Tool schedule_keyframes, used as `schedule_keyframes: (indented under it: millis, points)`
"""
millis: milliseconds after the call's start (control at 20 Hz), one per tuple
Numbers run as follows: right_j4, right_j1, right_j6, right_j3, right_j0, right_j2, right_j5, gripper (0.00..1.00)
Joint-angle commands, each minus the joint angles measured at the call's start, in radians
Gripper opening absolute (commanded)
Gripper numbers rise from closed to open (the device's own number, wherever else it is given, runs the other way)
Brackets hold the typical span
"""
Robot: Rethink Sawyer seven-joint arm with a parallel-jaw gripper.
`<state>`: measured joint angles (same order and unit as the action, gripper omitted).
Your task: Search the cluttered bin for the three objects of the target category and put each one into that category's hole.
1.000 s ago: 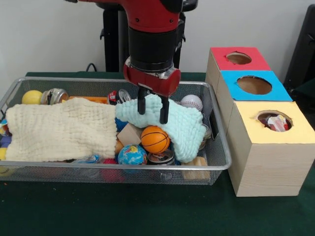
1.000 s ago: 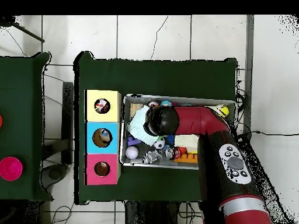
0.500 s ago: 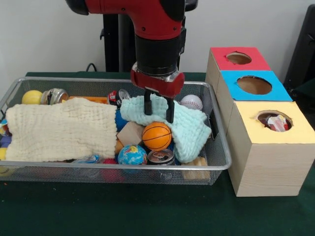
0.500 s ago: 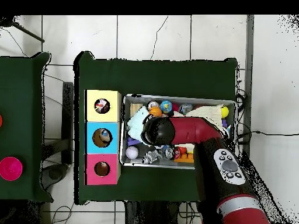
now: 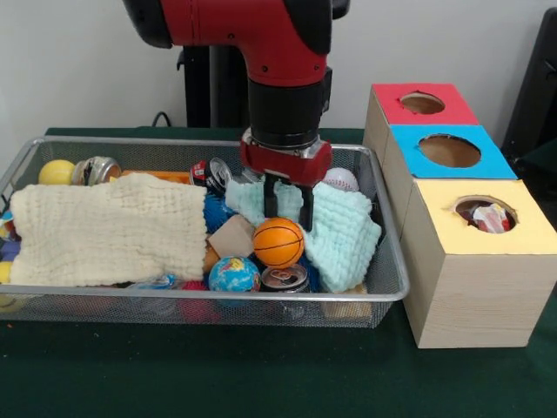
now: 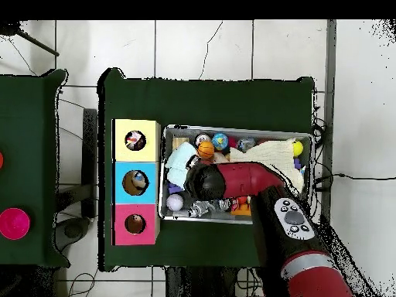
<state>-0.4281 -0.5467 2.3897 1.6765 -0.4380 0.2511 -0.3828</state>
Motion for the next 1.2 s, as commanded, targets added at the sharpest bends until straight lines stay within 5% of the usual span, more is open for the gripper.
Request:
schedule_keyframes:
  millis: [50,600,900,1200]
  points:
    - [-0.063,0.066,0.039,0.053,0.054,-0.048,0.082,0.0]
    - [0.068,-0.004,0.128,-0.02,0.189,-0.126,-0.057,0.0]
    - [0.218,-0.212,0.075,-0.062,0.2,-0.087,-0.326,0.0]
    - [0.277,-0.269,0.026,-0.131,0.188,-0.078,-0.513,0.0]
